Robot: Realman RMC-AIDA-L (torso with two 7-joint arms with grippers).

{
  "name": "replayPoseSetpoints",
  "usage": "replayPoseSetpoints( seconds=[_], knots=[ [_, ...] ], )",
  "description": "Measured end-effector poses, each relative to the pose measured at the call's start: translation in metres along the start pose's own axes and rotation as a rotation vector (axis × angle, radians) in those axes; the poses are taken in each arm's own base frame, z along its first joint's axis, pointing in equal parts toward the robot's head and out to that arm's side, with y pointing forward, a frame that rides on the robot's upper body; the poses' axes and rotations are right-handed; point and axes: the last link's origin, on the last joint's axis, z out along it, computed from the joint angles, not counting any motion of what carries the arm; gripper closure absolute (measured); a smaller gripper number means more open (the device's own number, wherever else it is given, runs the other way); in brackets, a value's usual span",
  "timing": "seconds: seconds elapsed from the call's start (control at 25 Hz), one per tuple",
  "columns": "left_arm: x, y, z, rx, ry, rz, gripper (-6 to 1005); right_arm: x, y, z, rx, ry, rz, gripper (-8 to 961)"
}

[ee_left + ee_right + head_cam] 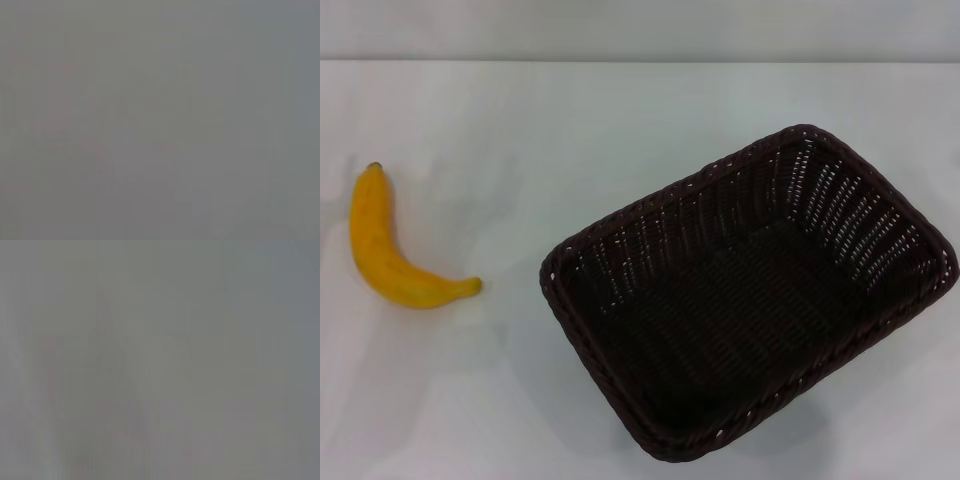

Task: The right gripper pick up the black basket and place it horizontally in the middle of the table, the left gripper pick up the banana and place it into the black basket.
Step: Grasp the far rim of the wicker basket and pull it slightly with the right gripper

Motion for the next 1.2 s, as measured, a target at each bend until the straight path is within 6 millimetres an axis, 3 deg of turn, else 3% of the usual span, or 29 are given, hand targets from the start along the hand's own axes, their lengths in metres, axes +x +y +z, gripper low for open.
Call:
replayPoseSetpoints(
  seconds=[0.28,0.48,0.76,1.0,1.2],
  knots=[
    [0.0,-0.003,-0.006,0.009,-0.007,-0.008,169,-0.06,0.04,0.031,-0.037,0.437,-0.022,128],
    [-0.001,-0.006,-0.011,0.02,-0.015,-0.012,170,-0.072,0.073,0.065,-0.032,0.643,0.006,128],
    [-0.001,-0.009,-0.014,0.028,-0.019,-0.017,170,-0.074,0.102,0.102,0.028,0.82,0.035,128],
    [0.0,-0.011,-0.013,0.03,-0.019,-0.011,169,-0.055,0.123,0.135,0.1,1.001,0.007,127],
    [-0.001,-0.009,-0.009,0.025,-0.023,-0.01,169,-0.044,0.134,0.149,0.115,1.078,-0.03,127]
  ],
)
